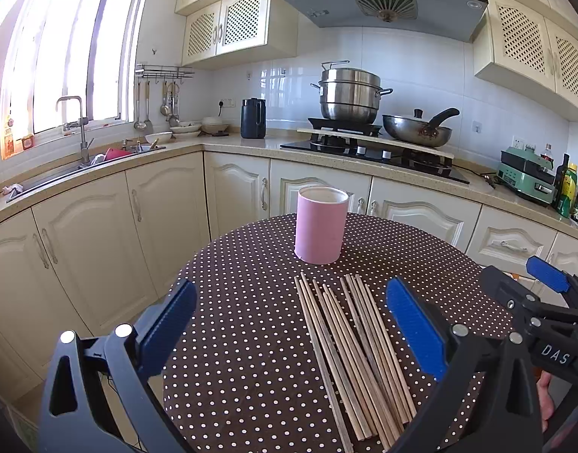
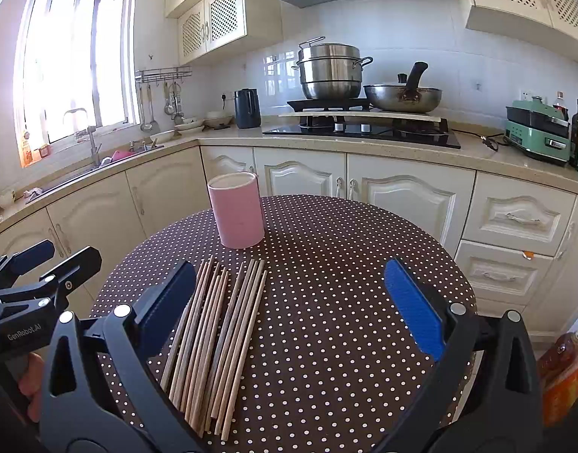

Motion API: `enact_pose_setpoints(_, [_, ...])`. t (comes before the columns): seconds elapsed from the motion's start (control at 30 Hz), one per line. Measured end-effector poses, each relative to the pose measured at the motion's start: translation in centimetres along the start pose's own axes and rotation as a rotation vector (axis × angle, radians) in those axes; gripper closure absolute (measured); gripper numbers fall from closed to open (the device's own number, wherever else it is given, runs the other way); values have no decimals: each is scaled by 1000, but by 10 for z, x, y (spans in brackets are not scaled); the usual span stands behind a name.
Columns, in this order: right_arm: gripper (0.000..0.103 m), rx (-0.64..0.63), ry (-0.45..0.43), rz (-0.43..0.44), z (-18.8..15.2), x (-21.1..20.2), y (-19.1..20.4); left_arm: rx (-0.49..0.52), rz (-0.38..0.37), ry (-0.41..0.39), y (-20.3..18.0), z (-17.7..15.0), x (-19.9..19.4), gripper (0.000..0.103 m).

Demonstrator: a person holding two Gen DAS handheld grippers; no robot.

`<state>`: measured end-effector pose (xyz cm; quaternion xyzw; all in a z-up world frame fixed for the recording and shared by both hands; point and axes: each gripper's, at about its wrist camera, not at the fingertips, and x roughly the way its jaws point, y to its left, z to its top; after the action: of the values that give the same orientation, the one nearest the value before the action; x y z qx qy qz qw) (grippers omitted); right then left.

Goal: Organize utensils

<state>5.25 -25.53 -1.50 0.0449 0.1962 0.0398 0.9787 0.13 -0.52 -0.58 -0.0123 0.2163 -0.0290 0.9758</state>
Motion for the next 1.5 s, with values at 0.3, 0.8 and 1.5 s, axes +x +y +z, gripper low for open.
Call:
enact_pose_setpoints(0.3, [5,-2,3,1,1,1,0,-1,1,0,1,-3,1,4])
enact_pose_setpoints(0.8, [5,-4,8,3,2,2,1,2,1,-4,0,-3,0,4])
enact_pose_setpoints(1.5, [5,16,67,-16,-8,11,-7,27,-7,54,-8,-5,10,4])
